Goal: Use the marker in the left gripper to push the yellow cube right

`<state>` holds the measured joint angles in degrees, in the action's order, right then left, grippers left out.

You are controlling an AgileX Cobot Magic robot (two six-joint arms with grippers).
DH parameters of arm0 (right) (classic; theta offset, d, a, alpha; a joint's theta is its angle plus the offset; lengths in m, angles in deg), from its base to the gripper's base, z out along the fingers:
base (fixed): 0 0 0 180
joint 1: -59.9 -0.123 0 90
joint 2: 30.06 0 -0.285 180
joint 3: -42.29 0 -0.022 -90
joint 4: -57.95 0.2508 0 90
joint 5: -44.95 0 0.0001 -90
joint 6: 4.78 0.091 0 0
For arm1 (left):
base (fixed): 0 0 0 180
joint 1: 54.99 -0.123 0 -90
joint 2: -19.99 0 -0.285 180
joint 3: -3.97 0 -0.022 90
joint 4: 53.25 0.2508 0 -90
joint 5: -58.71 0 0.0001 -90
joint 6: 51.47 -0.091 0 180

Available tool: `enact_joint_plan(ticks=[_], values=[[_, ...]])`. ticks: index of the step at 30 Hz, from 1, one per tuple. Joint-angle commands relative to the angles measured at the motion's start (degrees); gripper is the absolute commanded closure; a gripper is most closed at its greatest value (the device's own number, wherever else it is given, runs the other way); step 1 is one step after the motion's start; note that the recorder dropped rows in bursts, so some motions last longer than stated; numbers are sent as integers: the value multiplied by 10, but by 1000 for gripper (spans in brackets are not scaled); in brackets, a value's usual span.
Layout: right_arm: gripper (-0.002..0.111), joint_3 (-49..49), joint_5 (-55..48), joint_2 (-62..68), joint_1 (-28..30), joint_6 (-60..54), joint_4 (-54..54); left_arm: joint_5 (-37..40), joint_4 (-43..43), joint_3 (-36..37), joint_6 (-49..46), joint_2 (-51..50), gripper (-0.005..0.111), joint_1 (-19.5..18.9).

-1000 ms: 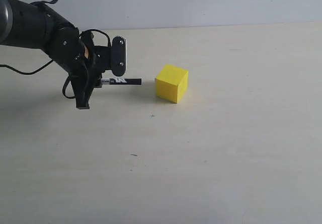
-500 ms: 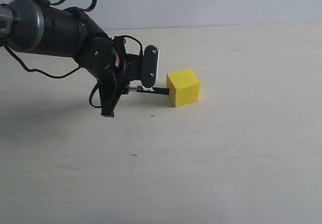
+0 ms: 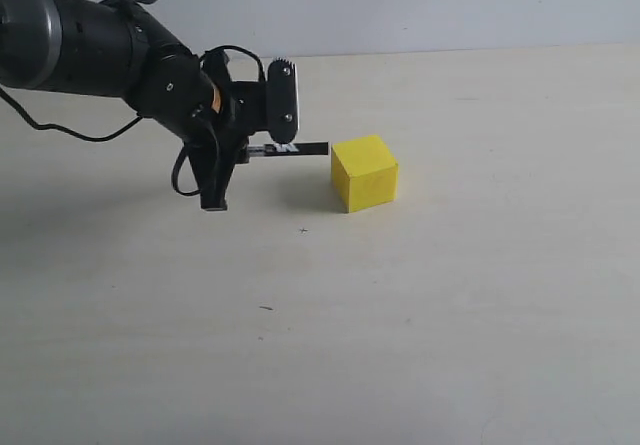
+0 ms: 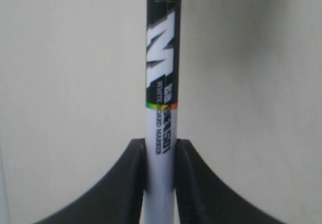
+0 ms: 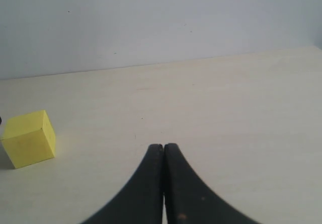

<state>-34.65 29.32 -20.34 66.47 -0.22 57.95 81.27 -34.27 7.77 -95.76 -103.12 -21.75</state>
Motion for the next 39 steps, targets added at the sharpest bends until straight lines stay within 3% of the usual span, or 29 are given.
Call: enact_joint_plan(ticks=[1, 13, 16, 21, 28, 39], values=[[108, -3, 5, 1, 1, 0, 0, -64, -5, -13, 21, -31, 107, 8], [108, -3, 5, 1, 1, 0, 0, -24, 3, -34, 91, -3, 107, 3], [108, -3, 5, 1, 1, 0, 0, 28, 3, -34, 94, 15, 107, 3], [108, -3, 5, 1, 1, 0, 0, 181, 7, -34, 86, 22, 107, 3], [108, -3, 5, 1, 1, 0, 0, 167, -21, -42, 103, 8, 107, 19], [108, -3, 5, 1, 1, 0, 0, 188, -29, -157, 121, -94, 107, 55]])
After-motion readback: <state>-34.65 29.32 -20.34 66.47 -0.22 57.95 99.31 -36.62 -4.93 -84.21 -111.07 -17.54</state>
